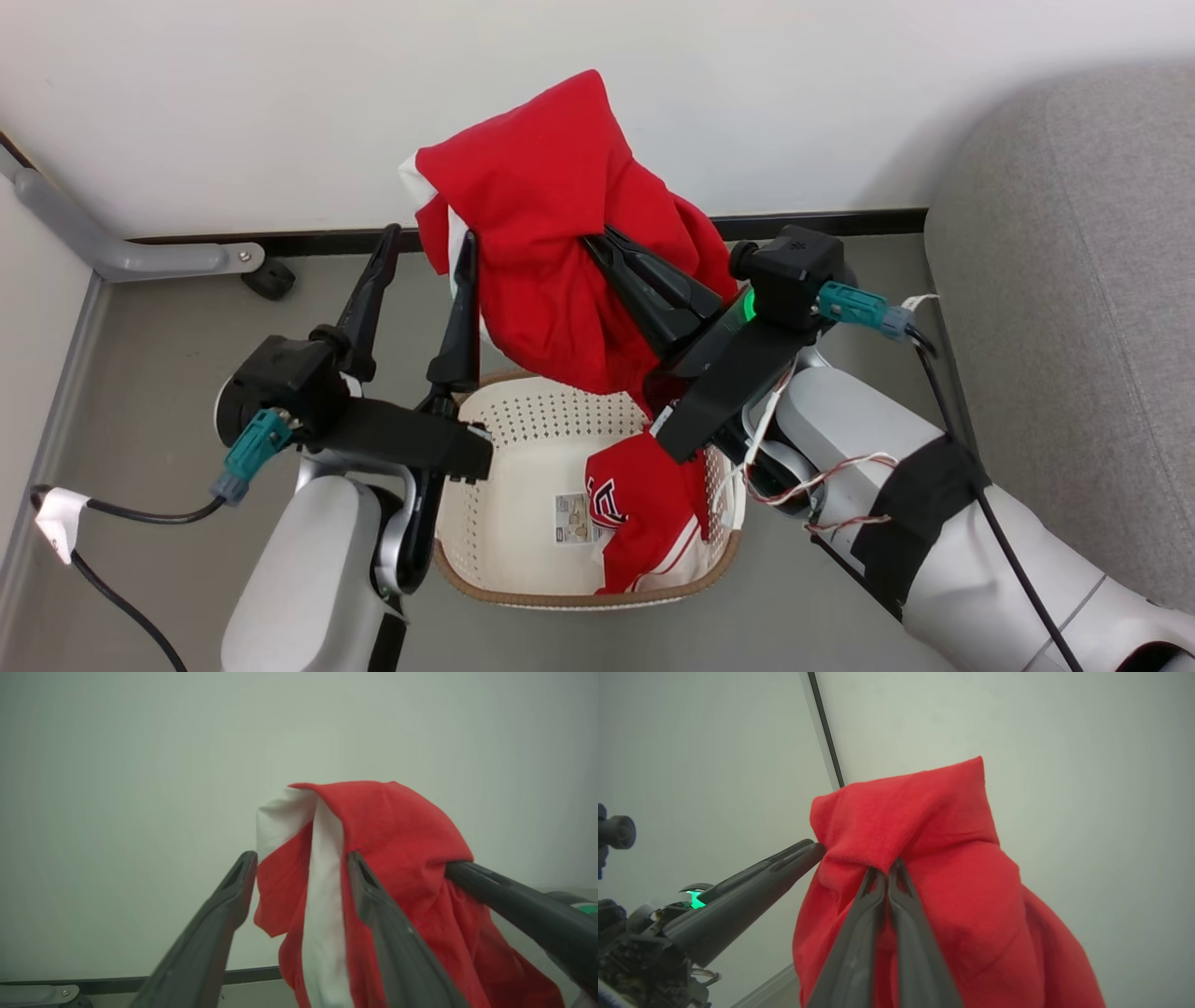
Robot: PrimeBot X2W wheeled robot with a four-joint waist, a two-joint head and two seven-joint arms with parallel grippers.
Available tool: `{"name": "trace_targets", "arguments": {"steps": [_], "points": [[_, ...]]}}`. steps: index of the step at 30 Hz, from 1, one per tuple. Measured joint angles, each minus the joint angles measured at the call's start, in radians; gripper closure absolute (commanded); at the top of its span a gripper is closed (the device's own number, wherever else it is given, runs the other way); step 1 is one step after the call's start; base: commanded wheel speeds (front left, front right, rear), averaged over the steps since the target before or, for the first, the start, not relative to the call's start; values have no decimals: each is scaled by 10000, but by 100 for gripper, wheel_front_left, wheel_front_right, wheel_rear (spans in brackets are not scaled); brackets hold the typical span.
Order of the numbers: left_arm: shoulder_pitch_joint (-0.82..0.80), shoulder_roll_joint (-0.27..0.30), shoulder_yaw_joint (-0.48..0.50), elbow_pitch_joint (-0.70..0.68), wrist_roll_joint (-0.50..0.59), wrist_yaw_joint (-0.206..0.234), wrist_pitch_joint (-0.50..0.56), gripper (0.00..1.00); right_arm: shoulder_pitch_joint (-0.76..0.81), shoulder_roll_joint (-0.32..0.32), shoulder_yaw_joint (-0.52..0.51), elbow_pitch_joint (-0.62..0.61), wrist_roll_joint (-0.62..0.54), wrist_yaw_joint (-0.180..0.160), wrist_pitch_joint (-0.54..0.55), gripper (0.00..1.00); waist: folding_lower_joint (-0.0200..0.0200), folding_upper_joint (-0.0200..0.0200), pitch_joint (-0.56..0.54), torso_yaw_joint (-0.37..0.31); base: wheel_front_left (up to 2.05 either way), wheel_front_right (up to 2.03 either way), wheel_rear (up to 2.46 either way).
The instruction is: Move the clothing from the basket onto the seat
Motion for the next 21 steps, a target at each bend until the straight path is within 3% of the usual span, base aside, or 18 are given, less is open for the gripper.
{"name": "trace_targets", "arguments": {"steps": [21], "points": [[1046, 339, 1108, 1235, 485, 525, 0, 0, 149, 0, -48, -284, -71, 0, -2, 100, 0, 0, -96, -68, 0, 0, 0]]}}
